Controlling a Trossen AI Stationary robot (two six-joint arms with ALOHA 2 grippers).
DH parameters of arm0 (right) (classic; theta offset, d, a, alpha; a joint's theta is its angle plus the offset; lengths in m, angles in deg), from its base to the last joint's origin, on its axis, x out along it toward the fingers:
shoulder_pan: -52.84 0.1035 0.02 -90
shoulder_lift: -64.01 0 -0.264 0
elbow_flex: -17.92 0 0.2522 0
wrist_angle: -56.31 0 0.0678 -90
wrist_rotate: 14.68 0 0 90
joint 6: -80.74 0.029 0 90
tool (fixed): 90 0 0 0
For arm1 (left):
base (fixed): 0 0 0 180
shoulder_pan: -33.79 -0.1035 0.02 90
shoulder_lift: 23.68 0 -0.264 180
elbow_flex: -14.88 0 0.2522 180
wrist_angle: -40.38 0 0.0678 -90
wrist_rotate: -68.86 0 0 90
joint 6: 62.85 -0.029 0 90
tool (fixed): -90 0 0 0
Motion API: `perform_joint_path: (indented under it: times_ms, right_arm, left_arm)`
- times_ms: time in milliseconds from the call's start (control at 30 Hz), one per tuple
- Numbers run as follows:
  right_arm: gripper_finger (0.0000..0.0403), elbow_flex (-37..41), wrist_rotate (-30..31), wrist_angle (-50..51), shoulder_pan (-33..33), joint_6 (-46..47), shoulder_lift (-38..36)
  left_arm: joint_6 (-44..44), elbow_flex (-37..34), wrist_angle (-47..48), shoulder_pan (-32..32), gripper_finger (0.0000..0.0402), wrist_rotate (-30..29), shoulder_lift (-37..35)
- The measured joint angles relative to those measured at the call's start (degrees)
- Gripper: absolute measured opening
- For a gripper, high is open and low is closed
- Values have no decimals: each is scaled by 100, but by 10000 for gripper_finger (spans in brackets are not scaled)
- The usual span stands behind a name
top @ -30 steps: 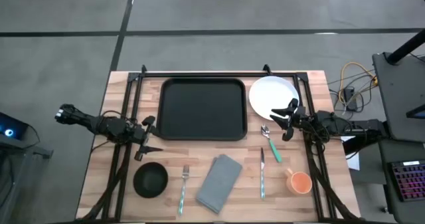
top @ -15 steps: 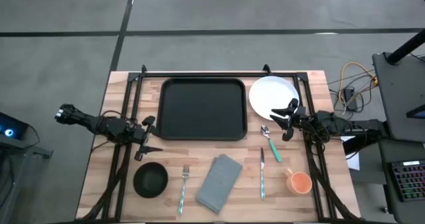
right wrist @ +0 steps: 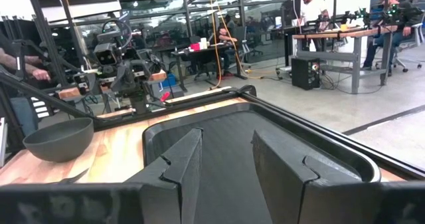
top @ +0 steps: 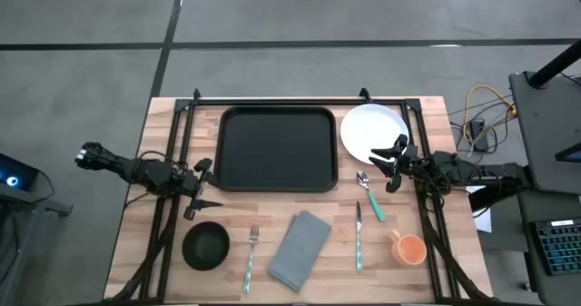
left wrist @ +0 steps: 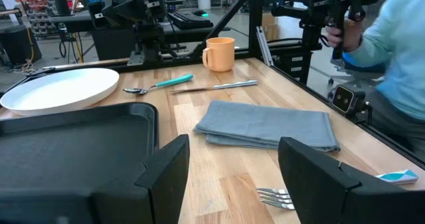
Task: Set up tray
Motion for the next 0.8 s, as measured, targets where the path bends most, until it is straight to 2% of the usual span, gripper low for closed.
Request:
perform_joint_path:
  times_ms: [800]
  right_arm:
    - [123,0,-1,-148,-2,67,0]
  left_arm:
    - [-24,-15,-123,0,210,-120,-1]
